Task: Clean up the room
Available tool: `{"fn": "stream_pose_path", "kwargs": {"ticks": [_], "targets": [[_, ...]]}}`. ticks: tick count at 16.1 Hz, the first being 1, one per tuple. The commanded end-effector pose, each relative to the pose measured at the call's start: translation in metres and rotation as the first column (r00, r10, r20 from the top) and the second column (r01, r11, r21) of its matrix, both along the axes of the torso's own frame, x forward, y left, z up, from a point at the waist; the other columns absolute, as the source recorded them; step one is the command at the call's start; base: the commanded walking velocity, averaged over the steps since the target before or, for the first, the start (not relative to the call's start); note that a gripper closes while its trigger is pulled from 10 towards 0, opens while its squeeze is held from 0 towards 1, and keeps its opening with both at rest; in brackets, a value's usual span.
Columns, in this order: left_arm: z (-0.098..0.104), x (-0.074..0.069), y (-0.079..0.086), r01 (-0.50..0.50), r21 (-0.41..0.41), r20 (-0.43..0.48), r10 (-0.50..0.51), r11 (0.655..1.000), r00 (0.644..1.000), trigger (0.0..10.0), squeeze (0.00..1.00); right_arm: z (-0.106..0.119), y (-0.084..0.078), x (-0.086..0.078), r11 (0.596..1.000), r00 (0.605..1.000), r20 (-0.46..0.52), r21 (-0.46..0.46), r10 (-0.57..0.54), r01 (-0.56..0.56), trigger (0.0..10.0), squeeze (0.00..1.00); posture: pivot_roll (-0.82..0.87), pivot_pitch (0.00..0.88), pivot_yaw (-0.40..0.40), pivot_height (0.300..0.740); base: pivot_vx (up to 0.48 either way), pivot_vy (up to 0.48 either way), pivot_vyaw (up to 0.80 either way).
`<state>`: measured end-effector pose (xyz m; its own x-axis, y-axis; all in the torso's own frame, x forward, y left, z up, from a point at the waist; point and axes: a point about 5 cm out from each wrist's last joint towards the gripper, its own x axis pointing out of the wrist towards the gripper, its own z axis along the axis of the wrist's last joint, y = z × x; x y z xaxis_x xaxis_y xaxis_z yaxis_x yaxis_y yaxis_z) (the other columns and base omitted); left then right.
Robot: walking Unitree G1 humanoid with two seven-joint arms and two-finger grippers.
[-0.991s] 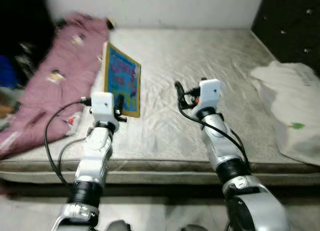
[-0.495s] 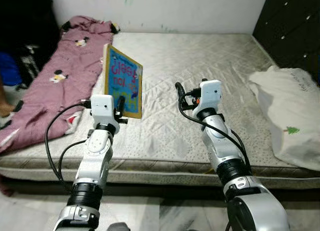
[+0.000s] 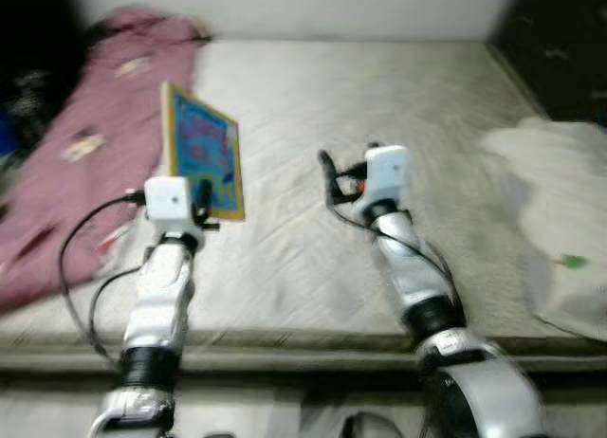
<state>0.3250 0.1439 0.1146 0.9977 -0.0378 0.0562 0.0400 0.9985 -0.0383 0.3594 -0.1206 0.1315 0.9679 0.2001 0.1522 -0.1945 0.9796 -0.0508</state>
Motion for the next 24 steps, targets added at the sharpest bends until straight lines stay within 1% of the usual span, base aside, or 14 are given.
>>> {"fn": "stream_pose_path", "kwargs": {"ticks": [1, 2, 4, 5, 7, 9, 10, 12, 15, 22, 24], "targets": [[0.008, -0.001, -0.003, 0.028, 0.019, 0.048, -0.029, 0.999, 0.998, 10.0, 0.00, 0.001, 0.002, 0.001, 1.000, 1.000, -0.001, 0.024, -0.004, 0.004, 10.0, 0.00, 0.02, 0.000, 0.006, 0.740, 0.000, 0.000, 0.00], [0.007, -0.002, -0.004, 0.033, 0.023, 0.045, -0.034, 0.999, 0.998, 10.0, 0.00, 0.000, -0.001, 0.001, 1.000, 1.000, -0.005, 0.017, -0.016, 0.016, 10.0, 0.00, 0.02, 0.000, 0.005, 0.740, 0.000, 0.000, 0.00], [0.007, -0.004, -0.004, 0.028, 0.042, 0.056, -0.030, 0.999, 0.998, 10.0, 0.00, -0.001, -0.002, 0.001, 1.000, 1.000, -0.011, 0.014, -0.020, 0.020, 10.0, 0.00, 0.03, 0.000, -0.004, 0.740, 0.000, 0.000, 0.00], [0.007, -0.005, -0.003, 0.024, 0.025, 0.063, -0.025, 0.999, 0.998, 10.0, 0.00, -0.002, -0.002, 0.001, 1.000, 0.999, -0.022, 0.013, -0.026, 0.026, 10.0, 0.00, 0.03, 0.000, -0.005, 0.740, 0.000, 0.000, -0.80], [0.006, -0.008, -0.001, -0.005, 0.026, 0.061, 0.003, 1.000, 0.998, 10.0, 0.00, -0.005, -0.004, 0.000, 0.999, 0.999, -0.028, 0.020, -0.026, 0.027, 10.0, 0.00, 0.03, 0.000, -0.008, 0.740, 0.000, 0.000, -0.80], [0.001, -0.014, 0.002, -0.018, 0.056, 0.057, 0.015, 0.998, 0.998, 10.0, 0.00, -0.007, -0.005, -0.004, 1.000, 1.000, -0.021, 0.018, -0.022, 0.022, 10.0, 0.00, 0.04, 0.000, -0.006, 0.740, 0.000, 0.000, -0.80], [0.000, -0.018, 0.002, -0.014, 0.064, 0.058, 0.011, 0.998, 0.998, 10.0, 0.00, -0.008, -0.004, -0.006, 1.000, 1.000, -0.018, 0.019, -0.019, 0.019, 10.0, 0.00, 0.04, 0.000, -0.005, 0.740, 0.000, 0.000, 0.00], [-0.004, -0.023, 0.000, -0.003, 0.033, 0.046, 0.002, 0.999, 0.999, 10.0, 0.00, -0.013, -0.002, -0.009, 1.000, 0.999, -0.032, 0.014, -0.002, 0.002, 10.0, 0.00, 0.04, 0.000, -0.006, 0.740, 0.000, 0.000, 0.00], [-0.003, -0.025, -0.003, 0.000, 0.027, 0.042, -0.001, 1.000, 0.999, 10.0, 0.00, -0.015, 0.003, -0.012, 1.000, 0.999, -0.036, 0.003, 0.019, -0.018, 10.0, 0.00, 0.04, 0.000, -0.008, 0.740, 0.000, -0.284, 0.00], [-0.004, -0.032, -0.007, 0.015, -0.002, 0.021, -0.015, 1.000, 1.000, 10.0, 0.00, -0.021, 0.002, -0.020, 1.000, 0.998, -0.056, -0.006, 0.026, -0.026, 10.0, 0.00, 0.03, 0.000, -0.014, 0.740, 0.000, -0.298, 0.00], [-0.005, -0.033, -0.008, 0.019, -0.008, 0.015, -0.019, 1.000, 1.000, 10.0, 0.00, -0.022, 0.002, -0.021, 1.000, 0.998, -0.056, -0.010, 0.026, -0.026, 10.0, 0.00, 0.03, 0.005, -0.012, 0.740, 0.000, -0.480, 0.00]]}}
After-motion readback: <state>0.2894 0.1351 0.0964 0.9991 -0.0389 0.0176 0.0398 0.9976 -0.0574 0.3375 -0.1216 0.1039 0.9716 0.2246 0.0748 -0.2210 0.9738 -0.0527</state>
